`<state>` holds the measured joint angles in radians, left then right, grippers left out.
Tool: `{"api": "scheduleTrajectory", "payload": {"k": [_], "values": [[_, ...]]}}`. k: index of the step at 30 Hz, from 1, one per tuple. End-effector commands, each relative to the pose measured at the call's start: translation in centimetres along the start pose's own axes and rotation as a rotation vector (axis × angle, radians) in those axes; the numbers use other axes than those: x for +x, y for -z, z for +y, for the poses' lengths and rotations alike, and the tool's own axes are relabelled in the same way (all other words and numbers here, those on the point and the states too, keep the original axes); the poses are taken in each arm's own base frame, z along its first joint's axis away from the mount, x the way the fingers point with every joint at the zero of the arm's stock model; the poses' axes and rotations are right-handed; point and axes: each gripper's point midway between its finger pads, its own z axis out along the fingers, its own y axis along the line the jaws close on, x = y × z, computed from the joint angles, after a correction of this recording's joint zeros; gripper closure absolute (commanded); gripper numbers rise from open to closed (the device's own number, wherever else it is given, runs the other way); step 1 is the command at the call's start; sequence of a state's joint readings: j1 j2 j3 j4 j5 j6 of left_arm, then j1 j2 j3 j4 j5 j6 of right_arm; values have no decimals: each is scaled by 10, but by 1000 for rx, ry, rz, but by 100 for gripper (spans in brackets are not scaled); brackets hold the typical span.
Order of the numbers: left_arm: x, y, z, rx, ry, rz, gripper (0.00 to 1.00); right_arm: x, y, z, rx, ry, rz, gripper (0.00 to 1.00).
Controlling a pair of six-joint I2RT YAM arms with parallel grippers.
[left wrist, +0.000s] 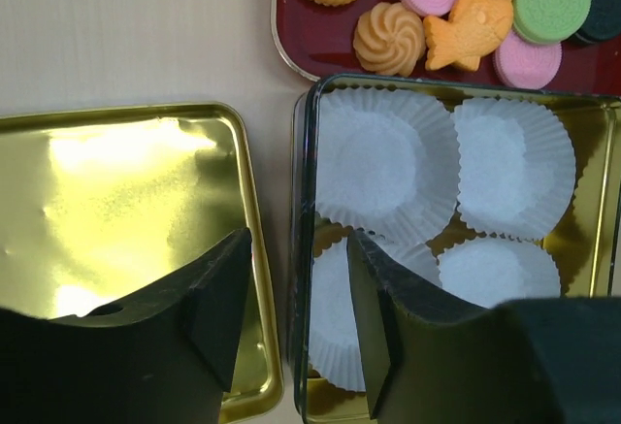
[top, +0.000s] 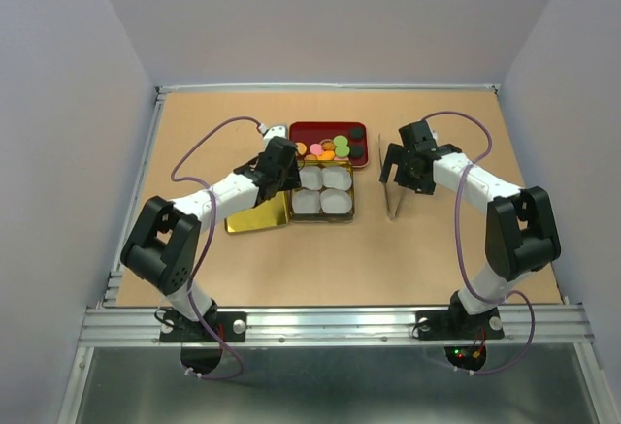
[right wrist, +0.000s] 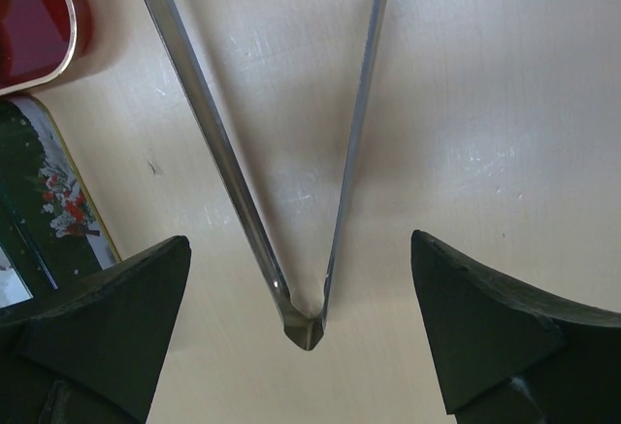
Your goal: Pack the cookies
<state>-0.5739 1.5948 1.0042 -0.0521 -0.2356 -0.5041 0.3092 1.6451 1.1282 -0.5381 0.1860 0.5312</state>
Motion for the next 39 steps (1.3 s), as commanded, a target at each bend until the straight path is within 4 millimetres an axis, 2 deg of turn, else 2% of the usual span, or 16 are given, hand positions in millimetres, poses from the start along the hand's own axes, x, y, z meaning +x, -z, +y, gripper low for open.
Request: {"api": "scheduleTrajectory", "payload": {"k": [1,3,8,12,17,18,21,26,28,34,39], "values": [[0,4,-10,8,-39,6,48,9,-7,-7,35,8,11,0],[6,0,-7,-4,-50,24,48,9,-8,-7,37,7,13,0],[17,-8,-9,-15,-75,54,56,8,-7,-7,34,7,8,0],[25,-12,-4,-37,-82,76,57,9,-6,-8,35,9,9,0],[34,-11,-5,-37,-95,89,75,10,-5,-9,37,10,6,0],[35,-9,-6,-37,-101,91,84,11,-5,-9,36,11,9,0],[42,-4,-11,-36,-130,96,100,11,-4,-9,34,12,8,0],[59,6,-16,-53,-183,112,100,11,-3,-9,29,10,8,0],[68,14,-18,-65,-212,116,100,11,-2,-9,27,9,6,0],[76,42,-24,-110,-236,114,100,14,-2,-9,24,10,14,0],[94,63,-13,-144,-177,163,100,16,-4,-6,9,1,28,0]]}}
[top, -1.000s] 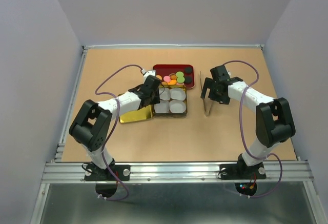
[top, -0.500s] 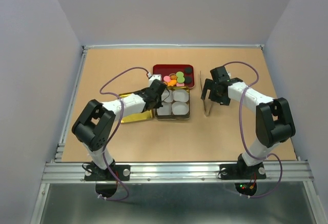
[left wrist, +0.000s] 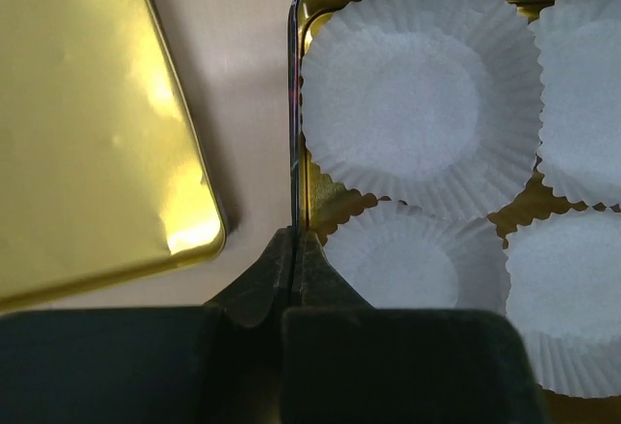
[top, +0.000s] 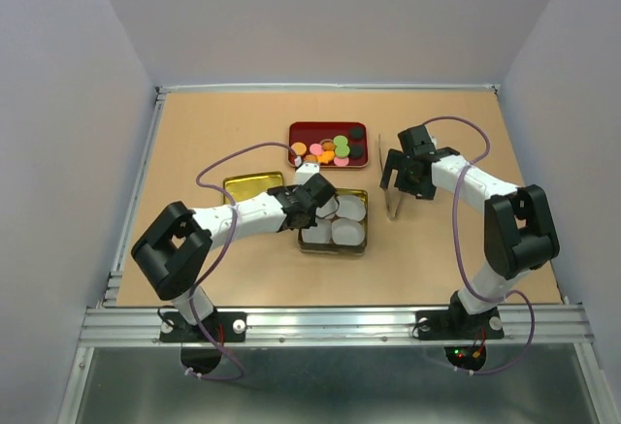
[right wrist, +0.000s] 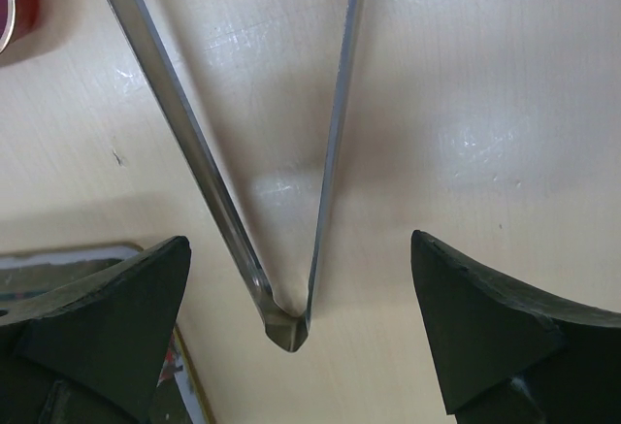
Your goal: Pack the cookies
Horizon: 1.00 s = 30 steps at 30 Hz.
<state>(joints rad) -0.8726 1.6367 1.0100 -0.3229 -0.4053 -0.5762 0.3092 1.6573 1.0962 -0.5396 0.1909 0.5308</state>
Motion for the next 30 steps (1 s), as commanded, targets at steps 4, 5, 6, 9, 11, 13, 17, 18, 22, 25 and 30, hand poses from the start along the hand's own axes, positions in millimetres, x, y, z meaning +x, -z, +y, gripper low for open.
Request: {"api": "scheduleTrajectory", "payload": {"k": [4,5,6,9,11,13,17,18,22,25,30], "values": [[12,33,14,-25,137,12,100,3,0,6,-32,-7,4,0],[13,34,14,-23,141,15,97,1,1,8,-41,-10,-4,0],[14,34,14,-22,140,15,97,3,1,9,-47,-9,1,0],[16,33,13,-24,137,20,67,3,-2,17,-85,2,12,0],[16,32,12,-24,134,20,63,6,-5,19,-91,7,26,0],[17,31,11,-28,129,23,60,8,-12,20,-85,12,42,0],[19,29,9,-31,118,29,59,13,-25,14,-41,16,55,0],[18,29,8,-29,118,26,58,13,-30,14,-32,17,60,0],[17,31,7,-25,114,20,58,7,-42,15,-12,26,57,0],[15,32,7,-21,109,16,57,10,-49,15,-6,46,74,20],[9,38,11,-30,109,-2,55,21,-52,8,9,63,100,68]]}}
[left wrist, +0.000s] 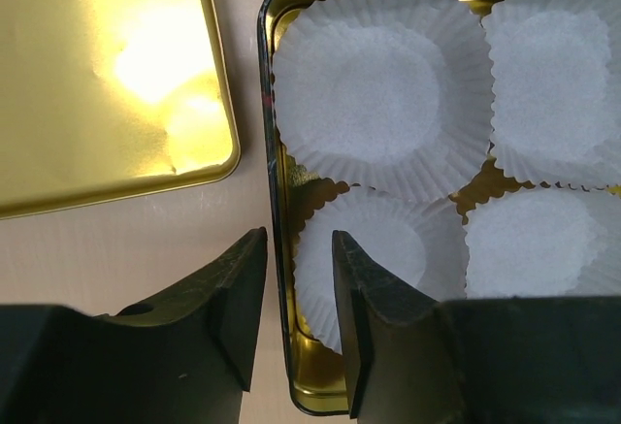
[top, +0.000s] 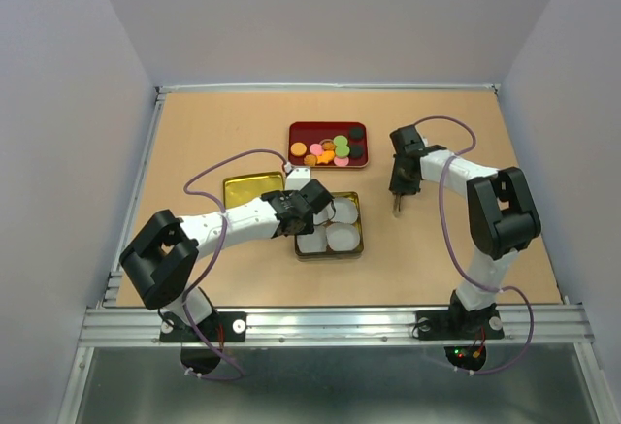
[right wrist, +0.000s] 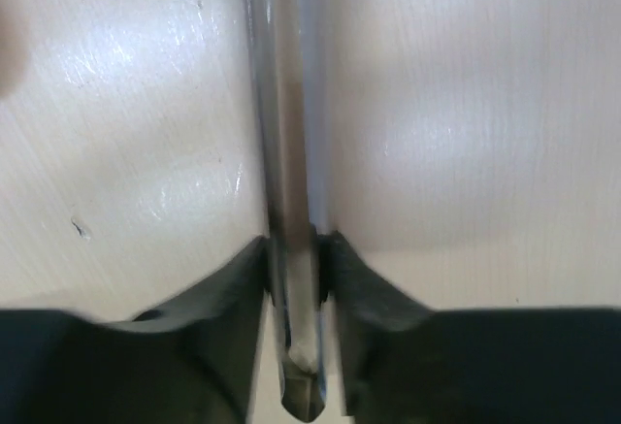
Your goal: Pack the cookies
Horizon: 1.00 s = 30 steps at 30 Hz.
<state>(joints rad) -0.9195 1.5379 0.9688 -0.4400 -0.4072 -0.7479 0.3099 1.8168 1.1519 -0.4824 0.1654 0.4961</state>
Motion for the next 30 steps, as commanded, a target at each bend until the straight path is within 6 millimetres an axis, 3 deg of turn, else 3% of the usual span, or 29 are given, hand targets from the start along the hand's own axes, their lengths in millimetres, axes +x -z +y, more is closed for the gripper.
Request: {"api": "scheduleTrajectory", "payload": {"k": [1,4,8,13,15,16,17,19,20,22,24,28,30], "values": [[-14,13,4,-16,5,-48,54,18,-14,-2,7,23,51,71],[-21,20,7,-20,12,-68,53,21,-12,-4,6,37,55,84],[-32,34,6,-5,26,-88,53,1,12,-5,6,44,-9,93],[-68,68,-3,51,58,-164,50,-34,77,4,-56,51,-108,98],[-86,82,-7,72,55,-209,41,-36,98,21,-169,79,-107,98],[-102,95,-13,99,65,-246,37,-43,120,31,-243,105,-138,98],[-114,102,-15,111,67,-274,34,-37,134,50,-366,127,-109,98],[-149,119,-15,142,90,-338,27,-36,161,66,-488,145,-114,98],[-157,124,-19,184,94,-339,27,-31,185,79,-601,162,-109,98],[-193,136,-20,277,131,-377,26,-23,219,92,-745,190,-105,98],[-223,142,-19,340,176,-426,21,-19,239,99,-817,215,-109,98],[-246,155,-55,506,152,-460,18,-9,268,110,-933,260,-98,97],[-246,146,-77,575,150,-416,18,-4,273,115,-958,274,-85,97]]}}
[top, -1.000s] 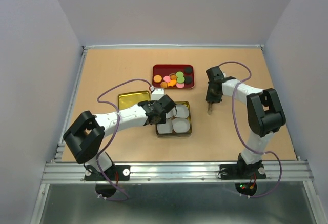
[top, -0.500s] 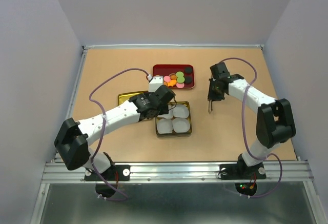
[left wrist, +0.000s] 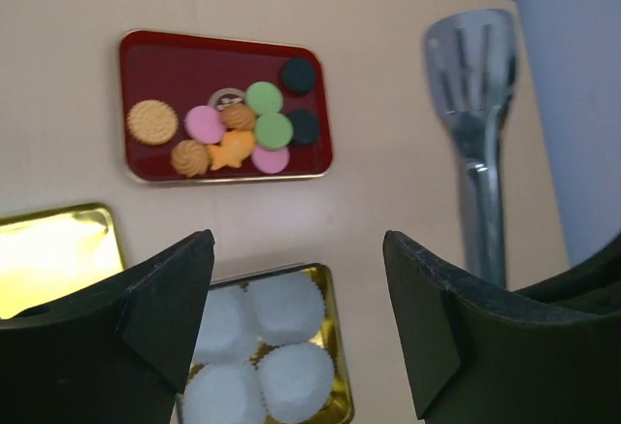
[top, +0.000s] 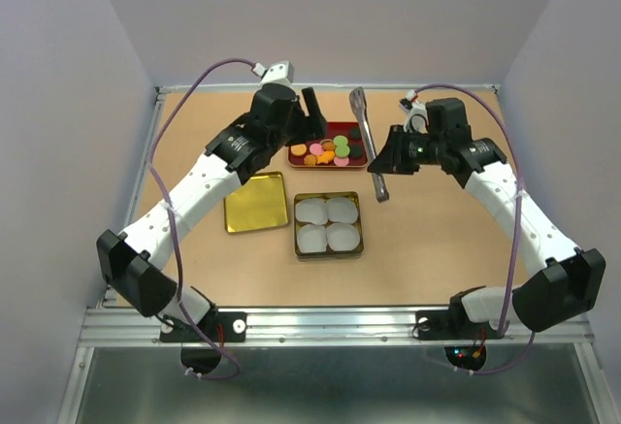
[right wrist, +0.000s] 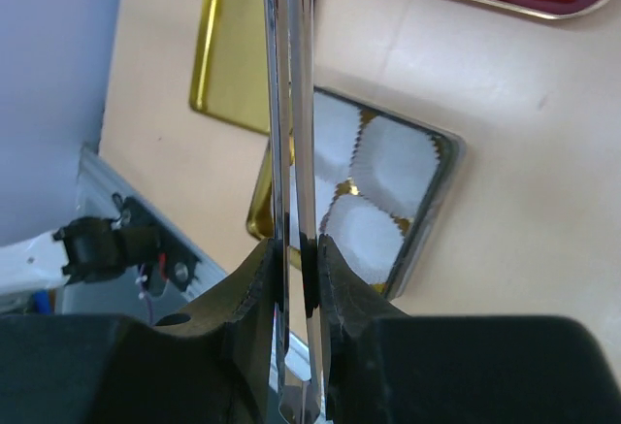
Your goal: Pack the cookies
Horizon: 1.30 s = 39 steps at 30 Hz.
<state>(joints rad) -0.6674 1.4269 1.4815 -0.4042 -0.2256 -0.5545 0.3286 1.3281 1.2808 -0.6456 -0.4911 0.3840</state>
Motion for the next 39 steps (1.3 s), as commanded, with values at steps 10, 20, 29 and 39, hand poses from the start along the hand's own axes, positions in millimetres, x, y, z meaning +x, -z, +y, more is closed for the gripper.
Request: {"api": "scheduleTrajectory", "payload": {"k": [10,20,29,39], "values": [[22,-28,-102,340,31,103,18,-6,4,66,-226,72,35,97],[38,-38,-107,326,112,112,28,-12,2,80,-262,80,34,97],[53,-46,-98,290,160,151,84,-17,13,91,-297,70,-39,97],[55,-40,-105,318,279,193,92,-24,8,70,-172,61,-129,37]]}}
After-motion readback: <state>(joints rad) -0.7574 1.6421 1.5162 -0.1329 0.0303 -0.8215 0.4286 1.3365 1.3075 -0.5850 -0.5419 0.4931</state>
